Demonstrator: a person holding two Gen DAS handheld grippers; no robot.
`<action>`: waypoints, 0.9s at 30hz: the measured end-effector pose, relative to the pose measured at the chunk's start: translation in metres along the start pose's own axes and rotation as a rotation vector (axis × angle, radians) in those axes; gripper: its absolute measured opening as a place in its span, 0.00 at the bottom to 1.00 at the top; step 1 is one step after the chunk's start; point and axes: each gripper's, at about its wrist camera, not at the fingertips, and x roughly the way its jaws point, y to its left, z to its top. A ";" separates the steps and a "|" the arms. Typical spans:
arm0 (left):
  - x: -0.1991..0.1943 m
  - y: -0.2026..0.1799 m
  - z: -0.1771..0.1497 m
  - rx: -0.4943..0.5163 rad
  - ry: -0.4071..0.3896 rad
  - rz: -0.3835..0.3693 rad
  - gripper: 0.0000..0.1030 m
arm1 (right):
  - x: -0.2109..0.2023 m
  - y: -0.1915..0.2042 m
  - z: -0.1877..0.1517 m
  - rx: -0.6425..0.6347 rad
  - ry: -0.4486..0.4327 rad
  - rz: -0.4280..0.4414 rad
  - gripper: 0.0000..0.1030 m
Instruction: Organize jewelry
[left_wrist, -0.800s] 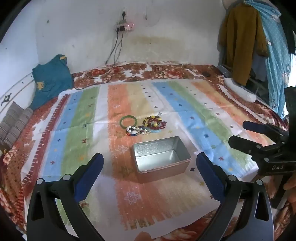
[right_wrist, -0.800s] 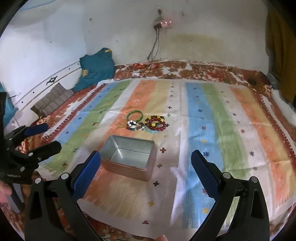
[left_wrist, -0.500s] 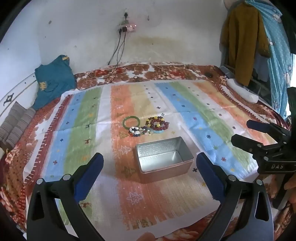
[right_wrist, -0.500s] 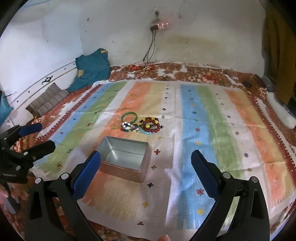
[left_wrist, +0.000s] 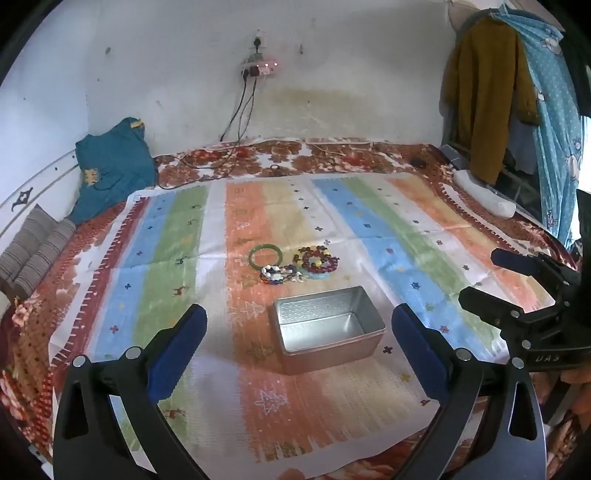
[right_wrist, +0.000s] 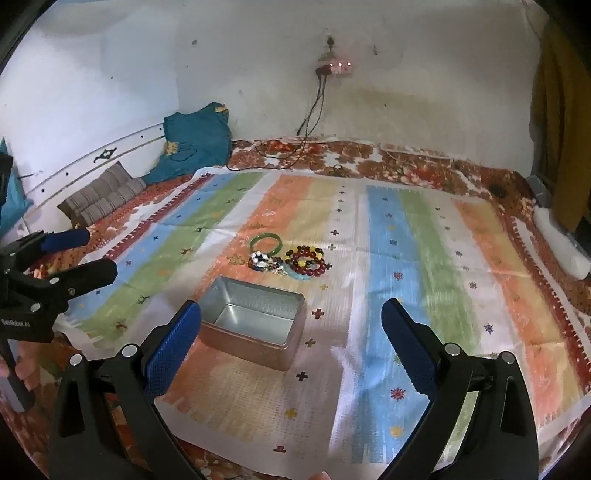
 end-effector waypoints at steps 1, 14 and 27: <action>0.001 0.002 0.000 -0.010 0.006 -0.009 0.95 | -0.001 0.000 -0.001 -0.001 -0.004 -0.001 0.96; 0.006 -0.002 -0.001 0.004 0.037 0.002 0.95 | 0.000 -0.005 -0.002 0.013 0.008 0.011 0.96; 0.014 0.008 0.002 -0.025 0.078 0.046 0.95 | 0.009 -0.009 -0.003 0.052 0.051 0.010 0.96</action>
